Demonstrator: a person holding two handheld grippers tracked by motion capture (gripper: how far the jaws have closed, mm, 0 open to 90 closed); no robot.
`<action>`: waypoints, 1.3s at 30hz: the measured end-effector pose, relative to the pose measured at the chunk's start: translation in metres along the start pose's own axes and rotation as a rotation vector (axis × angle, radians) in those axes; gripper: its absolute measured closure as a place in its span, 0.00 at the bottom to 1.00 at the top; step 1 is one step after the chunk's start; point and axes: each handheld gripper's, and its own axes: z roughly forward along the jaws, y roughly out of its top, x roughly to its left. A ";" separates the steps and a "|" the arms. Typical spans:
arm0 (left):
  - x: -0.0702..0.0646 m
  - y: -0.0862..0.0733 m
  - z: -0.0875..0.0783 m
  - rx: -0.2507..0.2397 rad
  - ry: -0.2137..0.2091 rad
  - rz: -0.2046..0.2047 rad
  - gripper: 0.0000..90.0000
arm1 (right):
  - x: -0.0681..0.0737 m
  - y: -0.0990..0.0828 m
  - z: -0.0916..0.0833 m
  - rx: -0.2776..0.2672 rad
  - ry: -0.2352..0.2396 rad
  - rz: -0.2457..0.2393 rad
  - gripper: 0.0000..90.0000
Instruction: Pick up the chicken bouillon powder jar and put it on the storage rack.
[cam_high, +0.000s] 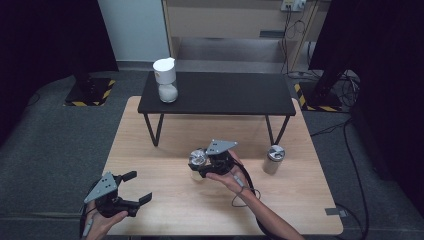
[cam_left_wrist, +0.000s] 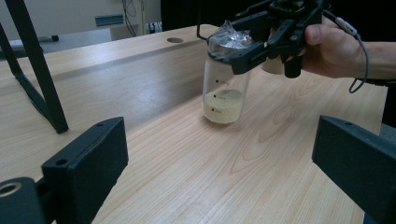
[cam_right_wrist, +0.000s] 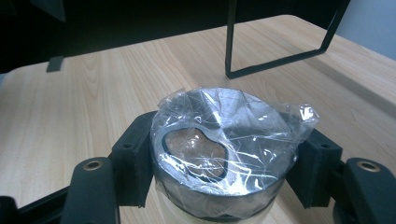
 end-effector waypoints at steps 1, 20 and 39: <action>0.000 0.000 0.000 0.000 0.000 0.000 0.03 | -0.001 0.001 -0.001 -0.001 0.004 0.000 0.39; 0.000 0.000 0.000 0.002 0.000 0.003 0.03 | -0.013 0.027 -0.025 -0.012 0.051 -0.003 0.39; 0.000 0.001 0.000 0.005 -0.002 0.003 0.03 | -0.026 0.060 -0.058 -0.029 0.040 0.004 0.39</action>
